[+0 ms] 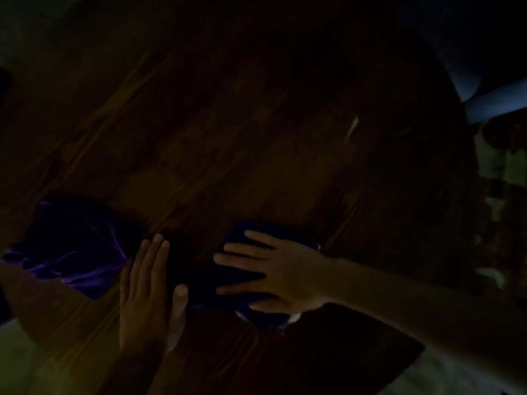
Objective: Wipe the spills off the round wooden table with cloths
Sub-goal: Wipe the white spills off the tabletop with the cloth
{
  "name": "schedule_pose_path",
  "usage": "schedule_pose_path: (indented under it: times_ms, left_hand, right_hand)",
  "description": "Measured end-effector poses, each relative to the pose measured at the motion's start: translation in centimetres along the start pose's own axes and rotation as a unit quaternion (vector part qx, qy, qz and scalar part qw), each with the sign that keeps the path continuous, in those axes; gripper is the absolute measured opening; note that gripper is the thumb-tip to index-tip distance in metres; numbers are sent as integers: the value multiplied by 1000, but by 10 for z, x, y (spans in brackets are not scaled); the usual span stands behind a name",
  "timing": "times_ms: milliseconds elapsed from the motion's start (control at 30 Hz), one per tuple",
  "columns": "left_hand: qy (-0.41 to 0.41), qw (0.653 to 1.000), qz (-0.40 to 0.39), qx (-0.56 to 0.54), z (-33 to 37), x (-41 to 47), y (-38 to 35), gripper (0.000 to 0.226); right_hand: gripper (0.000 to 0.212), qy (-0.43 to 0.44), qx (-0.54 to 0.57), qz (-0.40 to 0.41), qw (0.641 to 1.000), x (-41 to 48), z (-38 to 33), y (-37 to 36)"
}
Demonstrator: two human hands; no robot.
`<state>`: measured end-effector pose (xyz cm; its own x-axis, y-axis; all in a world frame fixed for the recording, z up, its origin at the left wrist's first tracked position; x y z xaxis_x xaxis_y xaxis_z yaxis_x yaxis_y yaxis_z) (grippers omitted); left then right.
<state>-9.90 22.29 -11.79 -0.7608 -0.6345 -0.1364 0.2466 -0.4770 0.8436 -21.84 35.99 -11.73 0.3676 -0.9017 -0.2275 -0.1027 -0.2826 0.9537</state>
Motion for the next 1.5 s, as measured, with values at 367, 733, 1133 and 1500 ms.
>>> schedule_pose_path:
  times_ms: [367, 733, 1133, 1500]
  left_hand:
    - [1, 999, -24, 48, -9, 6, -10, 85]
    - [3, 997, -31, 66, -4, 3, -6, 85]
    - [26, 996, -18, 78, -7, 2, -7, 91]
    - [-1, 999, 19, 34, 2, -4, 0, 69]
  right_hand:
    - [65, -659, 116, 51, 741, -171, 362, 24]
    - [59, -261, 70, 33, 962, -57, 42, -4]
    - [68, -625, 40, 45, 778, -174, 286, 0]
    - [57, -365, 20, 67, 929, -101, 93, -10]
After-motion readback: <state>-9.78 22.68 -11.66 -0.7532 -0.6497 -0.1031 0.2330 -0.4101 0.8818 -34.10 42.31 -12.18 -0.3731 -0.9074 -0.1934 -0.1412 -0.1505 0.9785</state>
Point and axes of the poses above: each hand's wrist, its own x-axis towards the middle knuckle, its own y-axis out of the back of the hand, z = x × y, the point moved 10 cm from there along x, towards the middle knuckle, and after that the axes turned 7 degrees about -x, right-handed, at the moved point
